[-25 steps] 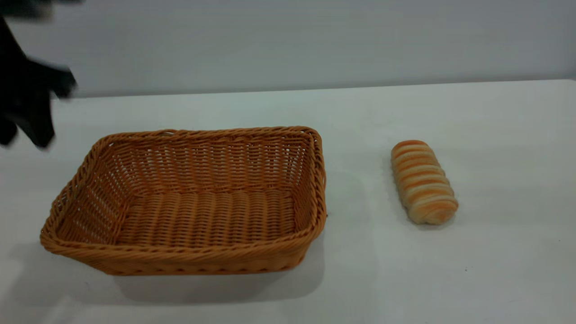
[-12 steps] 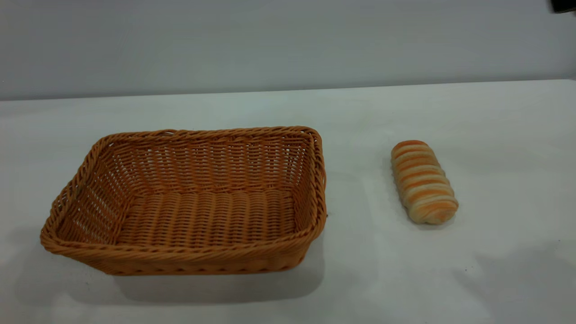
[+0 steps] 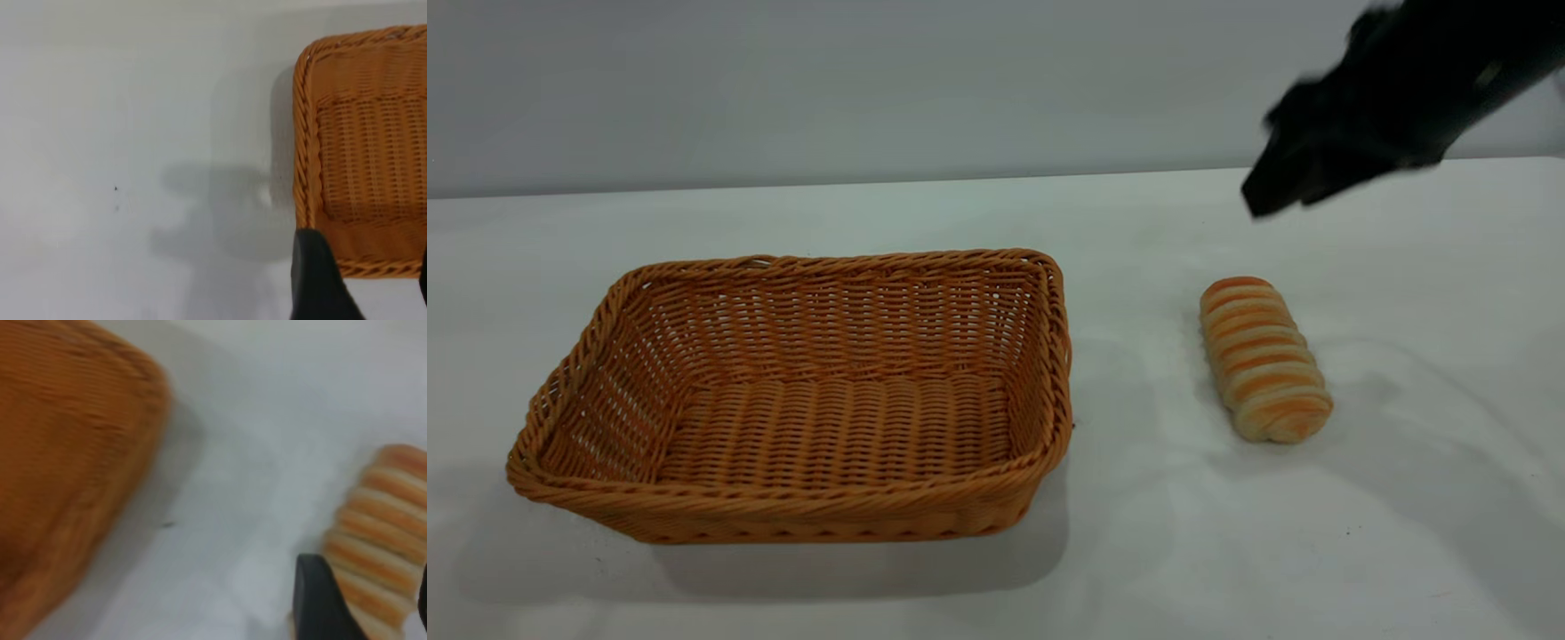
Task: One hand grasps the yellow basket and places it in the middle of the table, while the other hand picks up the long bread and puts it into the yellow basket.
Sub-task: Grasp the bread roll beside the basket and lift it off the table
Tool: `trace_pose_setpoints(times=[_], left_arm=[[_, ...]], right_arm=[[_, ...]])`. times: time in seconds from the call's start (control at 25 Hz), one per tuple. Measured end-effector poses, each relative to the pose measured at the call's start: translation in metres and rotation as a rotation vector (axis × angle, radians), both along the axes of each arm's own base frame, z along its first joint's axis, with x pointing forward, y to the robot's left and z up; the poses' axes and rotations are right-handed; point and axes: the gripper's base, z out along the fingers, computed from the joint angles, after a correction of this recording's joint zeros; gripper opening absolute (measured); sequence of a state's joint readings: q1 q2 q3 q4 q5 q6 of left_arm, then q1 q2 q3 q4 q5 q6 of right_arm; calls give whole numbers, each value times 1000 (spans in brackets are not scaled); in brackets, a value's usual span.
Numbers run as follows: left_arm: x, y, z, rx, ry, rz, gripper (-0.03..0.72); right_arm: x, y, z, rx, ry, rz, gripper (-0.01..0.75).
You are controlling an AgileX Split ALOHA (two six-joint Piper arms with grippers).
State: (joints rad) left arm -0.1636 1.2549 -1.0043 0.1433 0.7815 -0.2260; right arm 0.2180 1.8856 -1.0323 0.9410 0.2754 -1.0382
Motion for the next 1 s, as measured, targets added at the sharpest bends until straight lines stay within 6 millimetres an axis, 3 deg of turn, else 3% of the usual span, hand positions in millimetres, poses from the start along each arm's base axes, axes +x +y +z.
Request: trace_pose_setpoints(times=[0.28,0.56,0.68,0.8,0.88,1.0], left_arm=[[-2,0,-1,16,23,-18,432],[-2,1,-1,18,24,-23,432],[-2,1,-1,19,24,-23,432],[-2,0,-1,18,23,-23,432],[-2,0,-1,18,22,-23,432],[-2,0,-1,18,22,-23,432]], right_arm=[[20,-6,-70,-95,65,-94,403],[25,-6,-117,-113,150,-125,399],[26,-5,-120,-107,161,-126,329],[26,-5,-118,-109,156,-112,175],[27,-4,-110,-120,136,-77,72],[27,-2,-83,-130,82,-10,31]])
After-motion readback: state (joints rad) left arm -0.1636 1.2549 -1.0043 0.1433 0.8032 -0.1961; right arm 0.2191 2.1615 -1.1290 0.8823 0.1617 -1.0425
